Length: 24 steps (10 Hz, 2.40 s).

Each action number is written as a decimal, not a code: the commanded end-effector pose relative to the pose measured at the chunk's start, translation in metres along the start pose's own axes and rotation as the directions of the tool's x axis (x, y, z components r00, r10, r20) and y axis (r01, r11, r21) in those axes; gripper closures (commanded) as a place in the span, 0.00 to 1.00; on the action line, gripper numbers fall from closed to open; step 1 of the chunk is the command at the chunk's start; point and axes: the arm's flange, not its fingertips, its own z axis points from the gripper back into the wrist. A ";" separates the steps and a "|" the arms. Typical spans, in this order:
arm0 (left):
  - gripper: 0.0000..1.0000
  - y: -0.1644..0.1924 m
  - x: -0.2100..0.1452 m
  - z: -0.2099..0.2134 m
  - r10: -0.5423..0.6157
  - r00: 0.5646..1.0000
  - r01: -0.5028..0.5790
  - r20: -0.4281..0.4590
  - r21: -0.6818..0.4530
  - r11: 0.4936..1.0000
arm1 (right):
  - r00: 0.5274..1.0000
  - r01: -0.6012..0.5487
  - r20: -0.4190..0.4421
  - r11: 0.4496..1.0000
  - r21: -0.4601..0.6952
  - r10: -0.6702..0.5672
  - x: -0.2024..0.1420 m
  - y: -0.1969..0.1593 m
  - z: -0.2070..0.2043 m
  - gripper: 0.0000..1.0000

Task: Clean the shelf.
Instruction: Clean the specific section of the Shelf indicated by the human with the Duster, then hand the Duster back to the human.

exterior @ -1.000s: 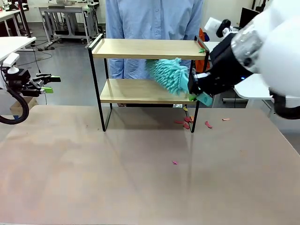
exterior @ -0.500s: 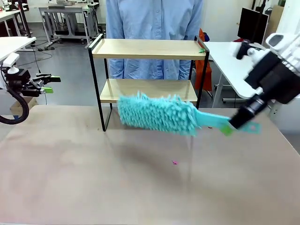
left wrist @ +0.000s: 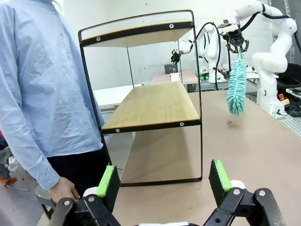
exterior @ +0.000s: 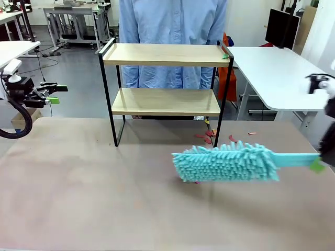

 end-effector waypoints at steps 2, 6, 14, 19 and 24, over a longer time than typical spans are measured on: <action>0.00 -0.002 0.003 -0.001 -0.003 1.000 0.003 -0.006 -0.004 1.000 | 0.998 -0.045 -0.041 0.998 0.034 0.046 -0.031 -0.024 -0.014 0.87; 0.00 -0.002 0.003 -0.001 -0.003 1.000 0.003 -0.006 -0.004 1.000 | 0.999 -0.006 -0.039 1.000 0.024 0.007 -0.027 -0.022 -0.003 0.87; 0.00 -0.002 0.003 -0.001 -0.003 1.000 0.003 -0.006 -0.004 1.000 | 0.999 -0.006 -0.039 1.000 0.024 0.007 -0.027 -0.022 -0.003 0.87; 0.00 -0.084 0.043 -0.048 0.010 0.998 -0.011 -0.068 -0.001 1.000 | 0.954 -0.221 0.191 0.972 -0.077 0.232 0.010 -0.094 0.012 0.87; 0.00 -0.200 0.053 -0.128 0.062 0.998 -0.060 -0.010 0.171 0.983 | 0.740 -0.498 0.429 0.851 -0.167 0.517 0.046 -0.135 0.007 0.87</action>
